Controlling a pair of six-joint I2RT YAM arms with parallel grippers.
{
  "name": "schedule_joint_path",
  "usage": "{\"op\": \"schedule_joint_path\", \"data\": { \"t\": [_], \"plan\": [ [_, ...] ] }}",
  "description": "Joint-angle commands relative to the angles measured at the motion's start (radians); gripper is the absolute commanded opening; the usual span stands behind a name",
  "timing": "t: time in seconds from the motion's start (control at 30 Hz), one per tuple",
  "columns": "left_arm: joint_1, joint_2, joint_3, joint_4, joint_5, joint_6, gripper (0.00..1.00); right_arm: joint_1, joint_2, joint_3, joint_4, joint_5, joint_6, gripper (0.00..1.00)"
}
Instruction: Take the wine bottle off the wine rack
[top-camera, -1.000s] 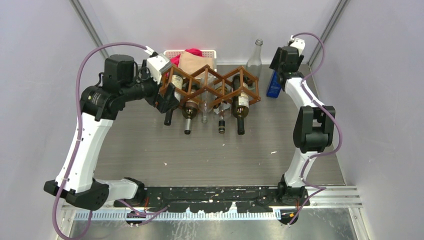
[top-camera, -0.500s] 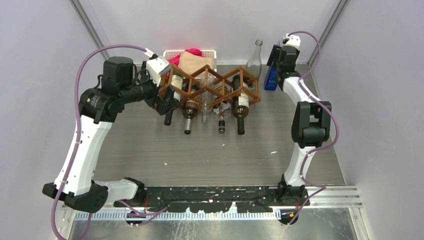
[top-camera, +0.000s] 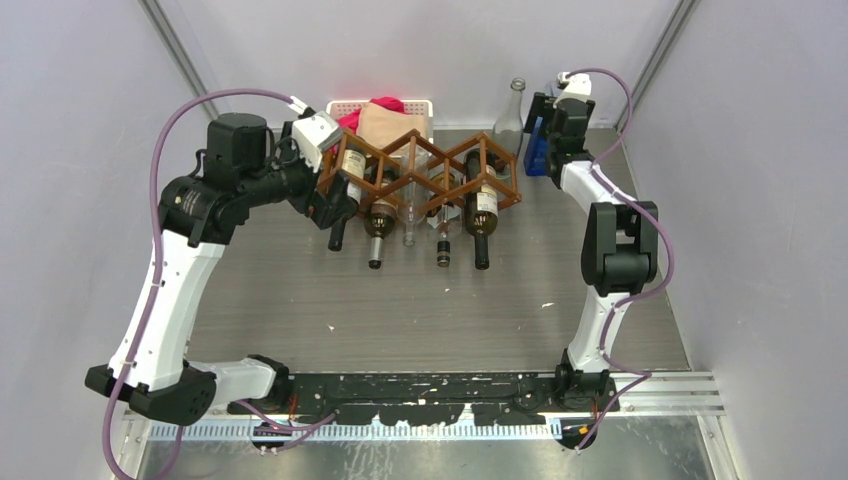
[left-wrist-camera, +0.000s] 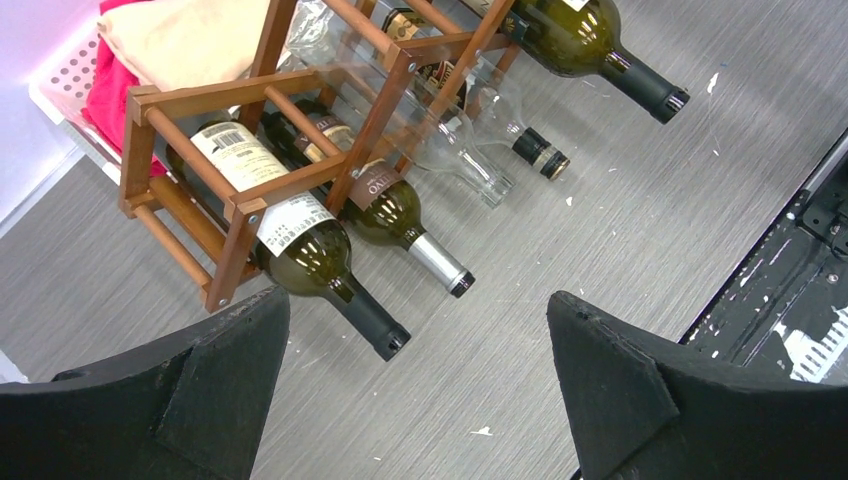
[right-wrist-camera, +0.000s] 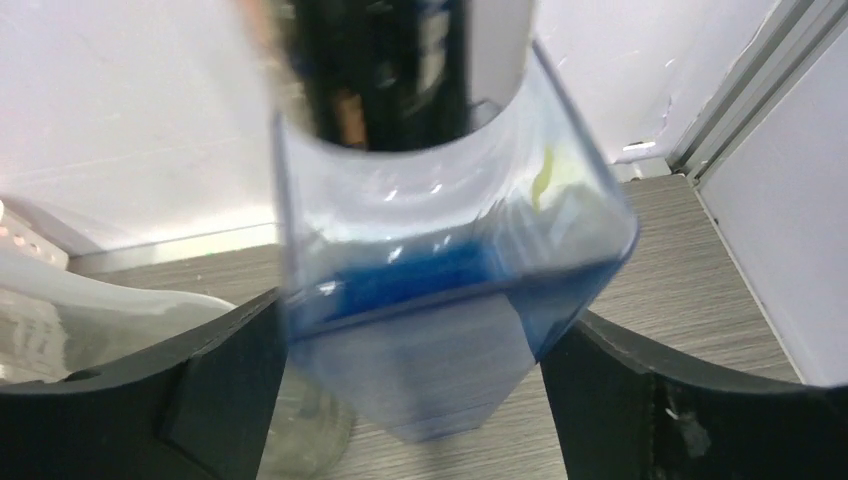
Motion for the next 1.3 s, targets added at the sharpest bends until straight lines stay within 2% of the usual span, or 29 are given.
{"op": "schedule_joint_path", "data": {
  "t": [0.0, 0.3, 0.43, 0.47, 0.53, 0.6, 0.67, 0.77, 0.9, 1.0, 1.1, 1.13, 1.2, 1.23, 1.27],
  "plan": [
    [0.004, 0.003, 0.014, 0.021, -0.024, 0.020, 1.00, 0.008, -0.119, -0.018, 0.143, 0.030, 0.012, 0.99],
    [0.004, 0.045, 0.078, -0.041, -0.065, 0.022, 1.00, 0.010, -0.257, -0.088, 0.072, 0.054, 0.065, 1.00],
    [0.007, 0.070, 0.113, -0.071, -0.109, 0.025, 1.00, 0.014, -0.360, -0.092, -0.020, 0.077, 0.147, 1.00],
    [0.013, 0.075, 0.123, -0.081, -0.114, 0.026, 1.00, 0.015, -0.391, -0.086, -0.065, 0.088, 0.188, 1.00],
    [0.039, 0.088, 0.139, -0.090, -0.111, 0.019, 1.00, 0.017, -0.452, -0.046, -0.233, 0.115, 0.410, 1.00],
    [0.074, 0.104, 0.153, -0.094, -0.110, 0.009, 1.00, 0.019, -0.503, -0.023, -0.363, 0.012, 0.580, 1.00],
    [0.126, 0.129, 0.172, -0.098, -0.109, -0.014, 1.00, 0.021, -0.585, -0.060, -0.386, -0.057, 0.695, 1.00],
    [0.203, 0.180, 0.228, -0.124, -0.116, -0.033, 1.00, 0.063, -0.662, -0.076, -0.463, -0.074, 0.738, 1.00],
    [0.291, 0.218, 0.270, -0.127, -0.165, -0.051, 1.00, 0.149, -0.649, 0.087, -0.736, -0.042, 0.736, 1.00],
    [0.366, 0.217, 0.265, -0.106, -0.113, -0.114, 1.00, 0.102, -0.749, 0.012, -0.702, -0.117, 0.866, 1.00],
    [0.421, 0.199, 0.247, -0.087, -0.084, -0.152, 1.00, 0.093, -0.903, -0.265, -0.341, -0.253, 0.879, 1.00],
    [0.427, 0.192, 0.237, -0.082, -0.090, -0.154, 1.00, 0.099, -0.907, -0.269, -0.344, -0.276, 0.892, 1.00],
    [0.430, 0.178, 0.217, -0.069, -0.104, -0.149, 1.00, 0.180, -0.825, -0.101, -0.601, -0.251, 0.792, 1.00],
    [0.430, 0.167, 0.200, -0.054, -0.114, -0.145, 1.00, 0.255, -0.774, -0.002, -0.761, -0.173, 0.739, 1.00],
    [0.430, 0.155, 0.184, -0.038, -0.125, -0.144, 1.00, 0.332, -0.732, 0.055, -0.818, -0.109, 0.706, 1.00]
  ]
}}
